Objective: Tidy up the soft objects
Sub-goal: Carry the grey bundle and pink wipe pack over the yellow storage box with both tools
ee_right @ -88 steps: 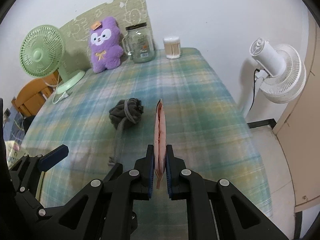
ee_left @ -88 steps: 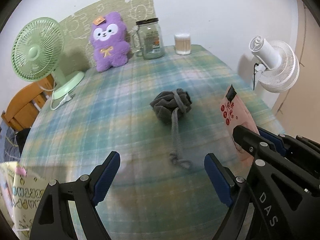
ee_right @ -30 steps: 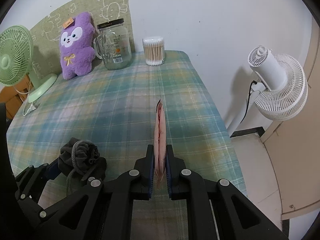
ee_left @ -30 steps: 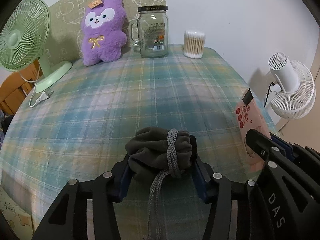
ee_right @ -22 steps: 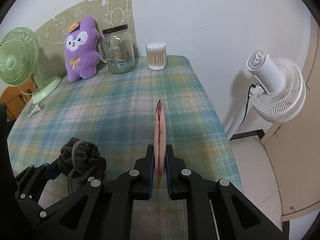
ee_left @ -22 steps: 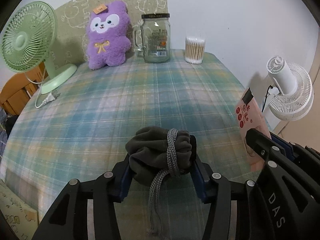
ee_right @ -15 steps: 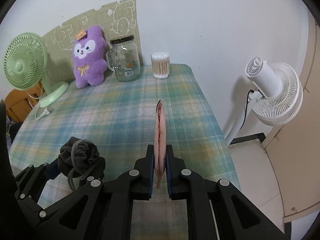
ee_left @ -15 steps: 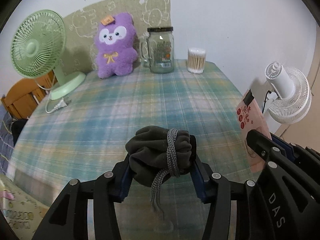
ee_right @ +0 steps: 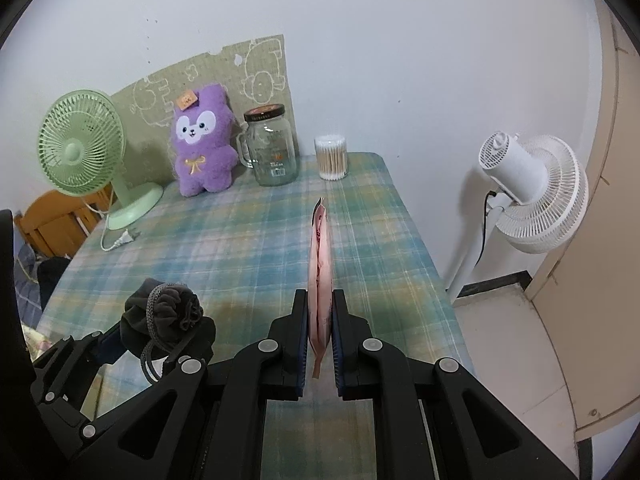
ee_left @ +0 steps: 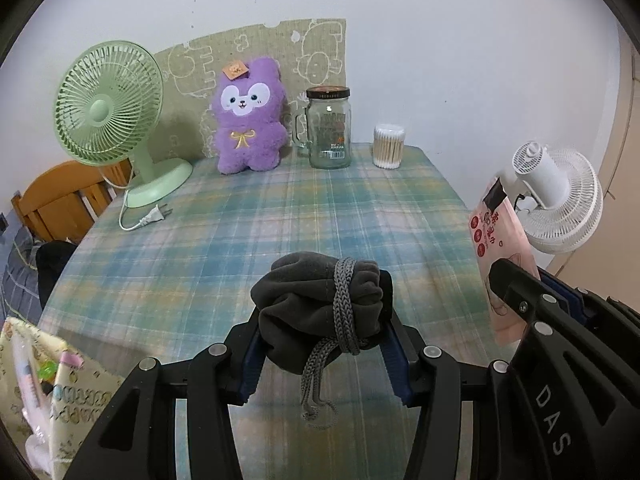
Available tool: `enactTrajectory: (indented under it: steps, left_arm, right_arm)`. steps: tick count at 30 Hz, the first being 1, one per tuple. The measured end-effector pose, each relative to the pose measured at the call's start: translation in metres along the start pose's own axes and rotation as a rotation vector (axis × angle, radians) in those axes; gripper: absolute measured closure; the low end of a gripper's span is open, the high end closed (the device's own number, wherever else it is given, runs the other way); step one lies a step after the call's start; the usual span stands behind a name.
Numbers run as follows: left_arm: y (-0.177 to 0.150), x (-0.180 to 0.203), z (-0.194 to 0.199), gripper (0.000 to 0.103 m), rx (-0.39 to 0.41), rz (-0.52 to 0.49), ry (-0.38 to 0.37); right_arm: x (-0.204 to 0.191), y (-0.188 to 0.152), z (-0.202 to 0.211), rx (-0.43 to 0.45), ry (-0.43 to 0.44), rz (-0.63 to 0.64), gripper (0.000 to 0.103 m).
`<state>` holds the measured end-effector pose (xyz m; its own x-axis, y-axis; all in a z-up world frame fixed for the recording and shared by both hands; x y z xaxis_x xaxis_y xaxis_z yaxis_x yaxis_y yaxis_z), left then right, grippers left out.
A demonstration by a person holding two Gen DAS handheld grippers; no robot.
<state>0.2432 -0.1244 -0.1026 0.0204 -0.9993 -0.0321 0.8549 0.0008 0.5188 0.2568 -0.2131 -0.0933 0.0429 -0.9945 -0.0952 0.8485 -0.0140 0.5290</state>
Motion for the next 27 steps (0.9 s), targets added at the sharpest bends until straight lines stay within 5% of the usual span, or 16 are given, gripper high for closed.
enactTrajectory:
  steps: [27]
  left_arm:
    - [-0.08,-0.025,0.089,0.051,0.093,-0.03,-0.009]
  right_arm:
    - [-0.031,-0.08,0.091,0.066,0.021,0.007,0.09]
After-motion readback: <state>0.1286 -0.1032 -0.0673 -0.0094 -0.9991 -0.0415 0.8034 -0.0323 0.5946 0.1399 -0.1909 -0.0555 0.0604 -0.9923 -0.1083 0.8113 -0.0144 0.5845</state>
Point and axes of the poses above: each gripper's, at about its wrist camera, not at the fingertips, and z roughly against the way its jaws point, x to its right, y to its top, the point moved 1 cm from there along -z, roughly the way its jaws point, and after that the axes turned 15 degrees about -x, right-handed, at the moved point
